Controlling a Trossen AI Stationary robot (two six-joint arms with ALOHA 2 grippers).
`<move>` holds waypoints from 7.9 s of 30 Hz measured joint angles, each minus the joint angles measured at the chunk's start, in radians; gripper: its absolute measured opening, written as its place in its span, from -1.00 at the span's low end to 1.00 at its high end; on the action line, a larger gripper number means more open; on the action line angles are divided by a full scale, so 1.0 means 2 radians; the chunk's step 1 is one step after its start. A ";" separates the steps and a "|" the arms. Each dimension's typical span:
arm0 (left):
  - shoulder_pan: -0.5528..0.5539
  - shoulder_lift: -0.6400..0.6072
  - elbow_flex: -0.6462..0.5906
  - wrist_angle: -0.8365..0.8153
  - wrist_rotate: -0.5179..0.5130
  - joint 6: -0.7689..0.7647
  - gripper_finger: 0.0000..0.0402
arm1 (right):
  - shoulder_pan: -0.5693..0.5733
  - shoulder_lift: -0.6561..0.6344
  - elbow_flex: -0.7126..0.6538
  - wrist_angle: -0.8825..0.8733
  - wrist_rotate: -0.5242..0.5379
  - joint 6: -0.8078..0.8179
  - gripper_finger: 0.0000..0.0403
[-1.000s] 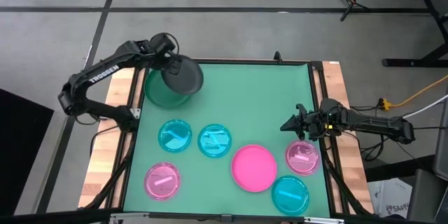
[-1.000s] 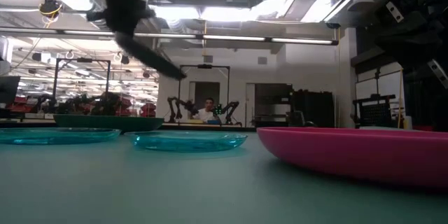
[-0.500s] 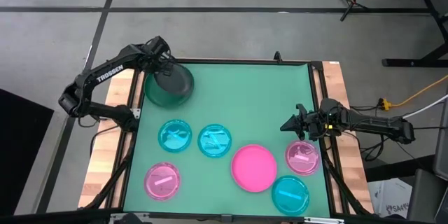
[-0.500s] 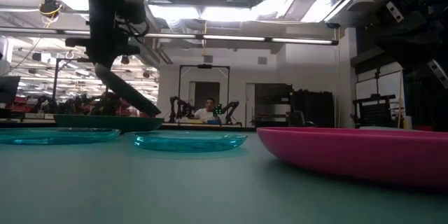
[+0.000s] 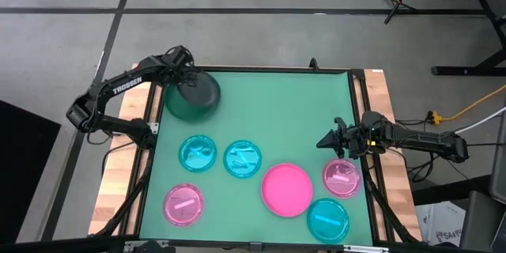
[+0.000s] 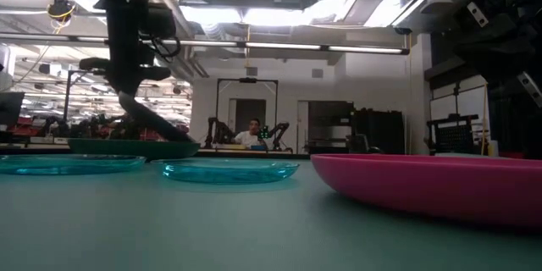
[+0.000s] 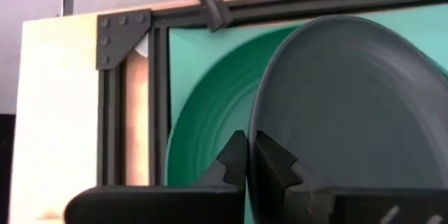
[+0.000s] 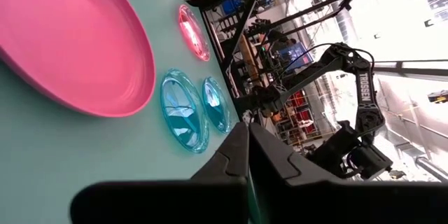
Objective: Stack plastic plates
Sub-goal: Stack the black plate on top of the green plate, then stack the pink plate on top of the black plate
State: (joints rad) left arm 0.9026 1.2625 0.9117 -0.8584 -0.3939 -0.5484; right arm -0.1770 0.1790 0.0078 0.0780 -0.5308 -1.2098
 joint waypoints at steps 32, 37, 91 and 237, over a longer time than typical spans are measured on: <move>-0.014 0.000 -0.068 0.064 -0.010 -0.010 -0.79 | 0.000 0.000 0.000 0.000 0.000 0.000 -0.98; -0.014 0.000 -0.068 0.064 -0.010 -0.010 -0.66 | 0.000 0.000 0.000 0.000 0.000 0.000 -0.98; -0.475 -0.129 -0.068 0.250 -0.041 -0.063 -0.46 | 0.000 0.000 0.000 0.026 -0.002 0.324 -0.98; -0.652 0.070 -0.068 0.542 -0.104 0.004 -0.46 | 0.145 0.637 0.261 -0.077 0.137 0.698 -0.73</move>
State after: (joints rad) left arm -0.4006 1.4033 0.7757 0.2249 -0.6009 -0.5404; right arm 0.1127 1.4528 0.5301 -0.0759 -0.2572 0.1856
